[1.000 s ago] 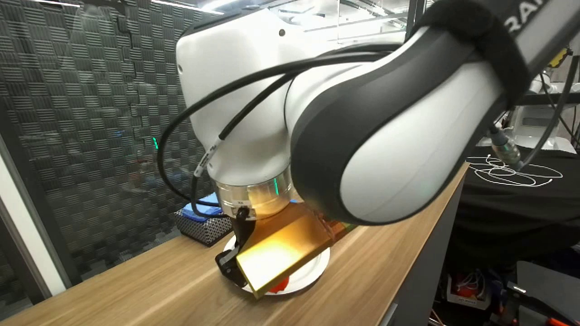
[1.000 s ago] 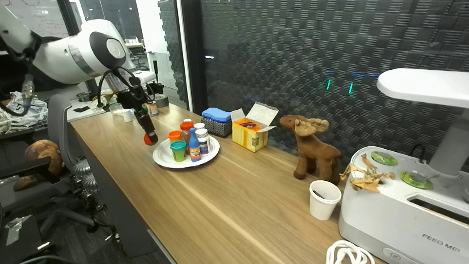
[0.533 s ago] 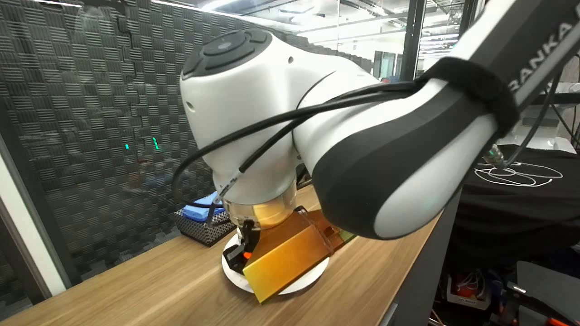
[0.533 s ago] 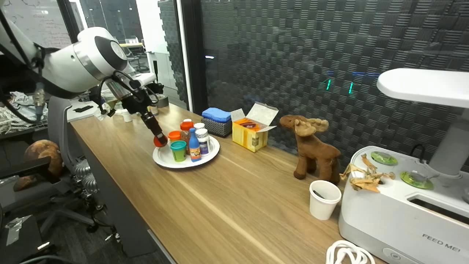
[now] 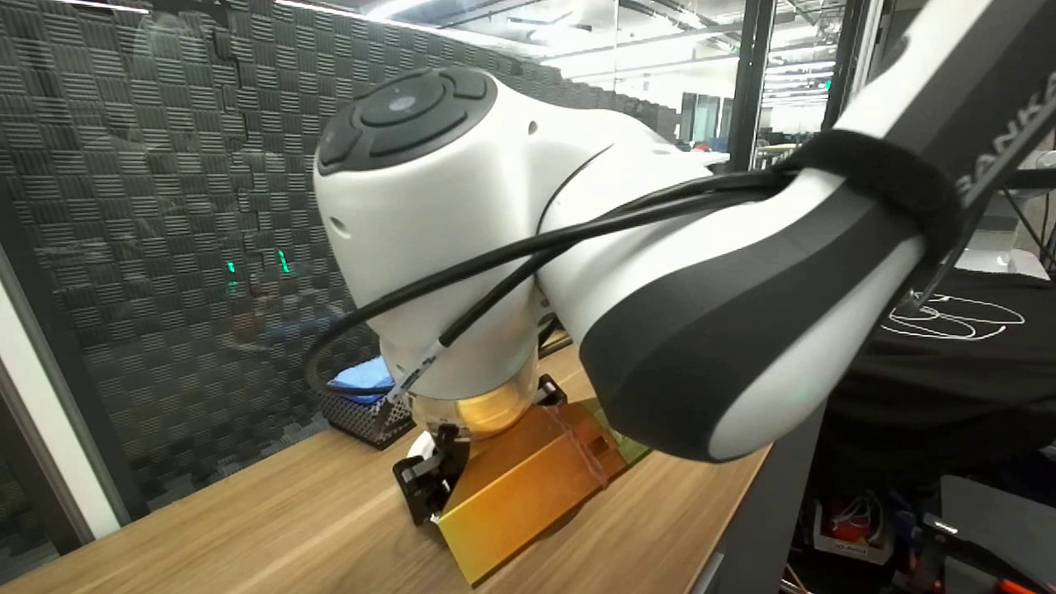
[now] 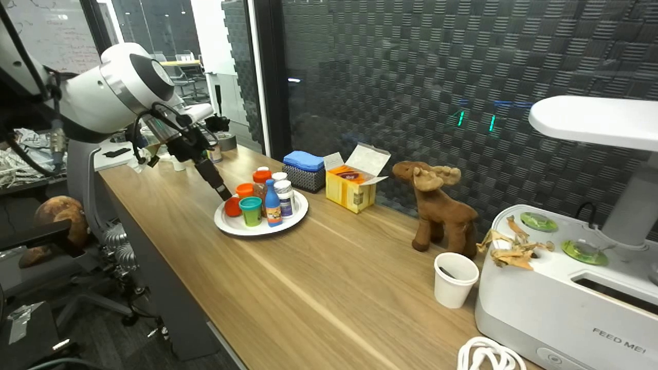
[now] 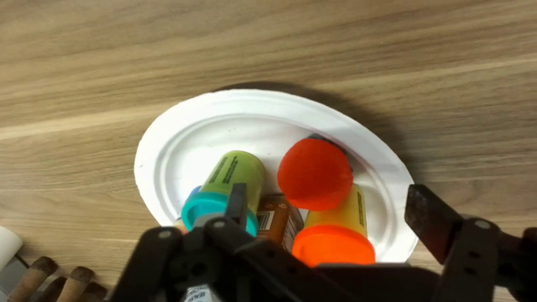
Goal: Put all the bottles and the orange plushie surrounding the white plate on the white plate
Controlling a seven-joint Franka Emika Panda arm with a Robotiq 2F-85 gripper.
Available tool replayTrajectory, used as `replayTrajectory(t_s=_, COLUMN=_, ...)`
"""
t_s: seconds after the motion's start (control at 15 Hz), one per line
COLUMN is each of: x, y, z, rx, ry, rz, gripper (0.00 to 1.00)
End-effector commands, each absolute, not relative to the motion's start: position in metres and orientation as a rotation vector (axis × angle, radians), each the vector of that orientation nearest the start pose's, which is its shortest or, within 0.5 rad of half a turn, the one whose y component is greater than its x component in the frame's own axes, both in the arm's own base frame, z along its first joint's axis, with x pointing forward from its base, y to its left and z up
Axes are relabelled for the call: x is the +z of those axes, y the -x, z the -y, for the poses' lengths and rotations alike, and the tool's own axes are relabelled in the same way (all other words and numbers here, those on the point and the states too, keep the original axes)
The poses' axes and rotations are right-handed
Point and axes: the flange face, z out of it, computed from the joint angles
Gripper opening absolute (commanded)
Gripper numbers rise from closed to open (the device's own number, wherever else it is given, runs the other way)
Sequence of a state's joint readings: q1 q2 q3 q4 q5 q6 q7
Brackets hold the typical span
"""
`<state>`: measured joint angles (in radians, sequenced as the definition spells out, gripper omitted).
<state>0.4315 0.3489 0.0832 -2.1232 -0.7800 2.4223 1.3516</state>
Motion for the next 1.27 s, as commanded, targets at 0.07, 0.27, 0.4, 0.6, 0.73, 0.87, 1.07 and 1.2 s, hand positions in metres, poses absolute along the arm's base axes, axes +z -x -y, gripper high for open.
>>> replayTrajectory(t_s=0.07, x=0.279, y=-0.489, z=-0.278, rx=-0.639, ry=3.349, rz=-0.365, gripper=1.00)
replayTrajectory(t_s=0.27, x=0.316, y=-0.495, z=-0.270, rx=-0.536, ry=3.298, rz=-0.306, gripper=1.00)
replayTrajectory(t_s=0.4, x=0.347, y=-0.506, z=-0.260, rx=-0.437, ry=3.298, rz=-0.290, gripper=1.00)
replayTrajectory(t_s=0.6, x=0.388, y=-0.518, z=-0.247, rx=-0.204, ry=3.328, rz=-0.184, gripper=1.00)
replayTrajectory(t_s=0.73, x=0.412, y=-0.522, z=-0.246, rx=-0.065, ry=3.319, rz=-0.030, gripper=1.00)
replayTrajectory(t_s=0.87, x=0.438, y=-0.524, z=-0.232, rx=0.046, ry=3.325, rz=0.140, gripper=1.00)
replayTrajectory(t_s=1.07, x=0.435, y=-0.523, z=-0.232, rx=0.047, ry=3.337, rz=0.182, gripper=1.00)
replayTrajectory(t_s=1.2, x=0.439, y=-0.524, z=-0.229, rx=0.047, ry=3.334, rz=0.197, gripper=1.00)
